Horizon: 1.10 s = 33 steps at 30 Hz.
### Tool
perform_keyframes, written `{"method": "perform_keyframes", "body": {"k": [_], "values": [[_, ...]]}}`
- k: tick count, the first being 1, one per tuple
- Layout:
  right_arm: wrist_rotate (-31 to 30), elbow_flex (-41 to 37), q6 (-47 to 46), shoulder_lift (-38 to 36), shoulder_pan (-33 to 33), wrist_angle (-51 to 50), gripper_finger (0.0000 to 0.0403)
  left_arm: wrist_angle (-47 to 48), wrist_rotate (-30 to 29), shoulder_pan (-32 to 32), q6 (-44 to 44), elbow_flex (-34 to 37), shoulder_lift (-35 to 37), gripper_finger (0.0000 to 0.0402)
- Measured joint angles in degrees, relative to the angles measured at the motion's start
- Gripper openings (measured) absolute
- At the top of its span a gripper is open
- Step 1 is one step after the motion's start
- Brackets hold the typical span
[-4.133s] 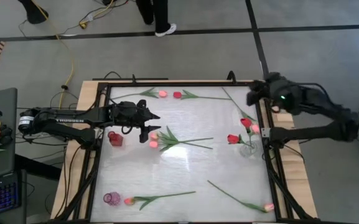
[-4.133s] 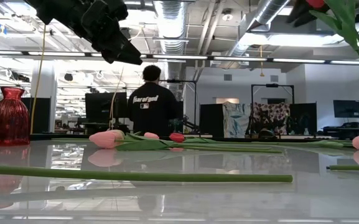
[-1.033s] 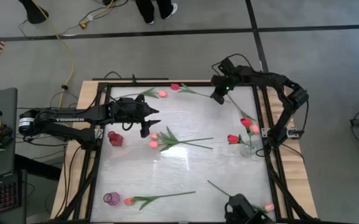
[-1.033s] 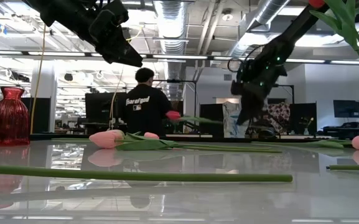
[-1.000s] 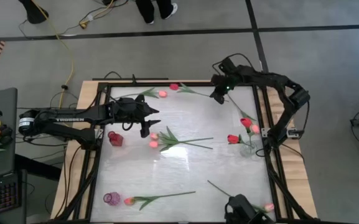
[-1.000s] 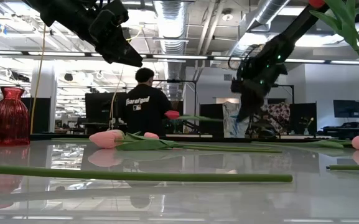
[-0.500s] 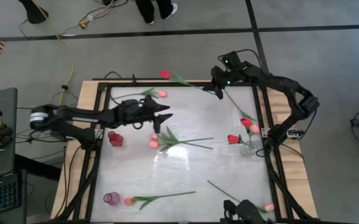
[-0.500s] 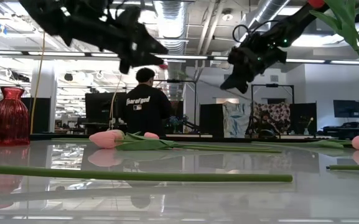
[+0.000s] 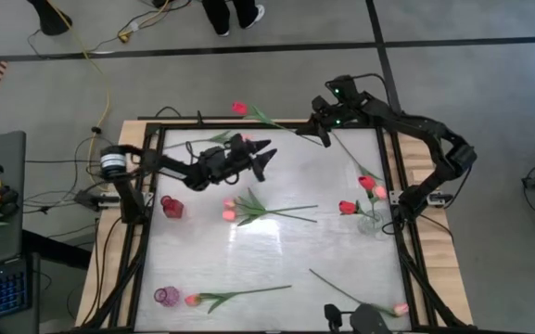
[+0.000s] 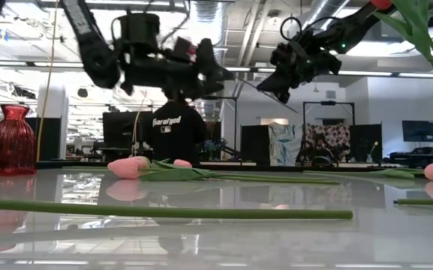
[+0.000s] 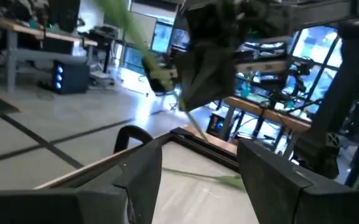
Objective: Sort flowers into vase by color
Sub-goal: Put the red flower into the transparent flower vase
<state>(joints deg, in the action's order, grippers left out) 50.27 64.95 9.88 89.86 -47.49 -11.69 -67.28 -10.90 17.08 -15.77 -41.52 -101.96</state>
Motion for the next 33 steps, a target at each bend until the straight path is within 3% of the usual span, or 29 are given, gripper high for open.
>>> {"method": "perform_keyframes", "body": {"k": [9,33], "values": [[2.31,0.02,-2.44,0.00,1.12,4.03,0.0019,-0.47,7.99,4.61,-2.37,-8.18,-4.98,0.0197],[2.68,0.02,-1.94,0.00,1.75,4.58,0.0019,-7.03,7.88,7.04,-3.41,-8.72,-4.91,0.0197]]}}
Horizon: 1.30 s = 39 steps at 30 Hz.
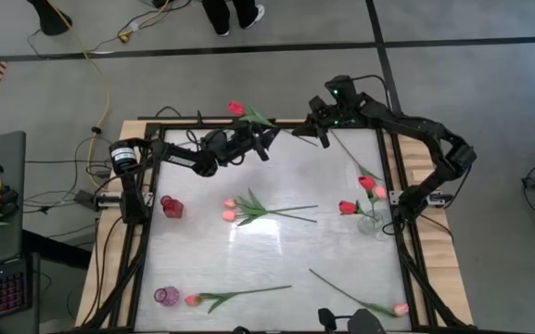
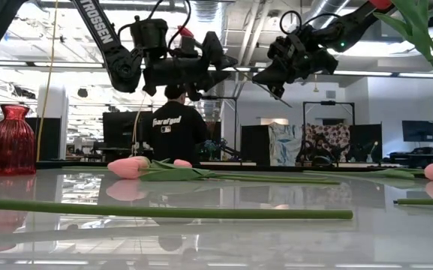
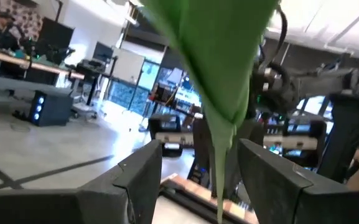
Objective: Sort flowers into vase by color
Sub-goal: Put the red flower into the transparent flower vase
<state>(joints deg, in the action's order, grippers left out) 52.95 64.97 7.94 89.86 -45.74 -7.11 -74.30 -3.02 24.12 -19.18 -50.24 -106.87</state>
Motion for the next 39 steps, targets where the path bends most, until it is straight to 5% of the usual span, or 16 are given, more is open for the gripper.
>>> {"method": "perform_keyframes", "body": {"k": [8,18,32,39], "values": [[-0.13,0.00,0.00,0.00,-0.02,0.10,0.0020,0.01,1.31,0.02,-0.04,-0.02,0.02,0.0164],[-0.39,0.00,0.00,0.00,-0.03,0.11,0.0032,-0.05,1.46,0.02,0.05,-0.02,0.02,0.0011],[-0.42,0.86,-0.17,0.00,-0.17,-0.31,0.0048,-0.45,3.38,-0.08,1.83,-0.04,0.04,0.0001],[-0.37,3.34,0.02,-0.04,-0.64,-1.12,0.0122,1.79,6.21,-0.11,1.88,-0.07,1.08,0.0000]]}}
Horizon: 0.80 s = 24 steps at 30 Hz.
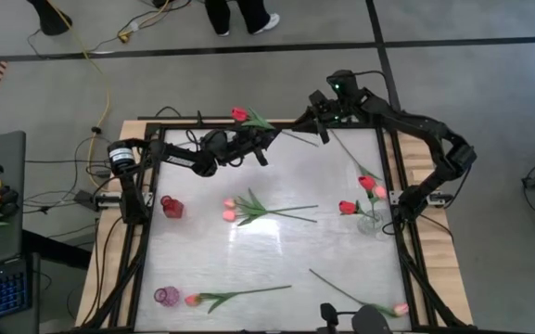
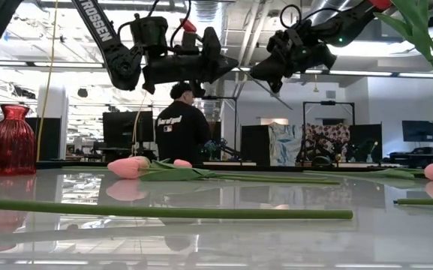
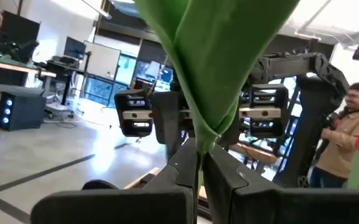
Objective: Sort flowers into vase by color
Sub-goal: Put the red flower into the transparent flower vase
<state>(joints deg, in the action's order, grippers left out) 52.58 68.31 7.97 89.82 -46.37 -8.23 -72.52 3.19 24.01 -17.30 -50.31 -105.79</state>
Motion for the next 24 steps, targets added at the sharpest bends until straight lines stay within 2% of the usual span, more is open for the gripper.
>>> {"method": "perform_keyframes", "body": {"k": [5,9,14,18,21,24], "values": [[0.00,2.95,0.17,0.00,-1.92,-5.31,0.0207,6.14,2.33,0.05,0.57,-0.06,3.56,0.0000],[-0.02,6.28,0.15,-0.04,-4.19,-12.11,0.0249,13.76,3.52,-0.55,3.28,-0.08,8.99,0.0000],[-0.17,8.31,1.35,-2.28,-6.42,-17.29,0.0254,23.02,3.21,-2.53,8.87,-0.11,17.66,0.0000],[-0.31,8.29,1.47,-6.07,-7.06,-18.33,0.0248,29.40,0.70,-4.71,13.44,-0.48,23.90,0.0000],[-2.60,8.29,1.51,-10.10,-7.04,-20.56,0.0244,38.76,0.14,-5.91,15.74,-4.00,26.78,0.0000],[-6.31,8.29,1.69,-14.79,-7.04,-23.24,0.0239,50.36,1.06,-6.49,16.33,-9.82,26.71,0.0000]]}}
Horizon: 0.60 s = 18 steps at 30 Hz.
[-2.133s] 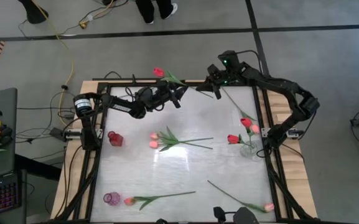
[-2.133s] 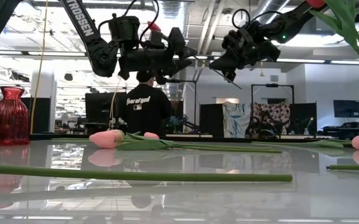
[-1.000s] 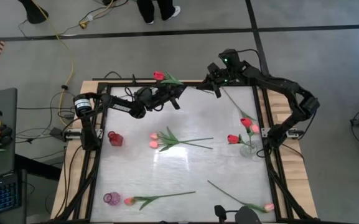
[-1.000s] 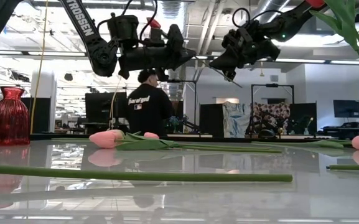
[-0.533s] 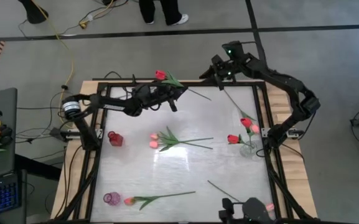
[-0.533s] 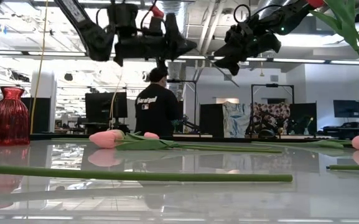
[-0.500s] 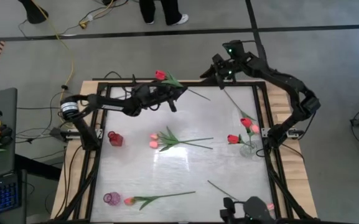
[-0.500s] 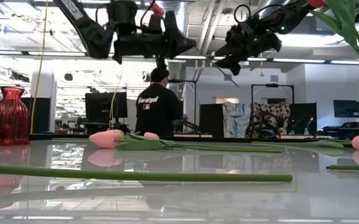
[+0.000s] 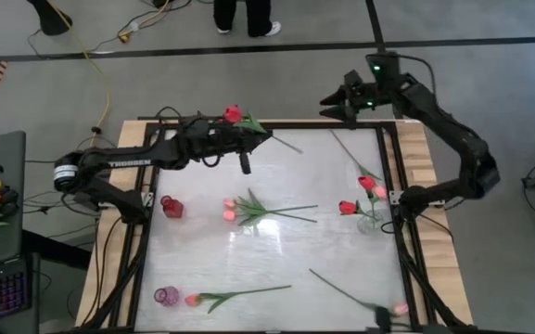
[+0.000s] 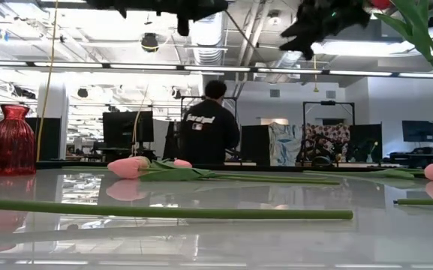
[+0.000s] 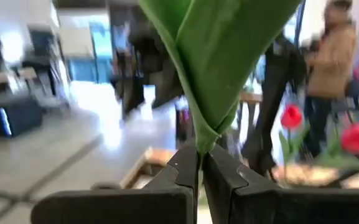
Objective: Sort flowers into vase by color
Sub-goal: Put the red flower into the transparent flower vase
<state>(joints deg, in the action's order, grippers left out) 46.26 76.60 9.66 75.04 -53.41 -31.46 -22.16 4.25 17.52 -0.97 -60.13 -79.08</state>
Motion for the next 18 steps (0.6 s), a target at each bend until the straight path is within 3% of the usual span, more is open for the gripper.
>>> {"method": "perform_keyframes", "body": {"k": [4,12,18], "values": [[-3.98,0.00,0.02,-5.96,0.00,-3.31,0.0237,8.47,1.70,-1.10,1.13,-7.11,-3.83,0.0000],[-10.40,-0.01,0.07,-14.73,0.00,-9.61,0.0234,8.85,13.28,-5.50,-1.93,-15.24,-15.80,0.0000],[-11.95,-0.04,1.31,-17.73,0.00,-13.39,0.0234,9.42,16.53,-10.09,-2.25,-20.99,-21.30,0.0000]]}}
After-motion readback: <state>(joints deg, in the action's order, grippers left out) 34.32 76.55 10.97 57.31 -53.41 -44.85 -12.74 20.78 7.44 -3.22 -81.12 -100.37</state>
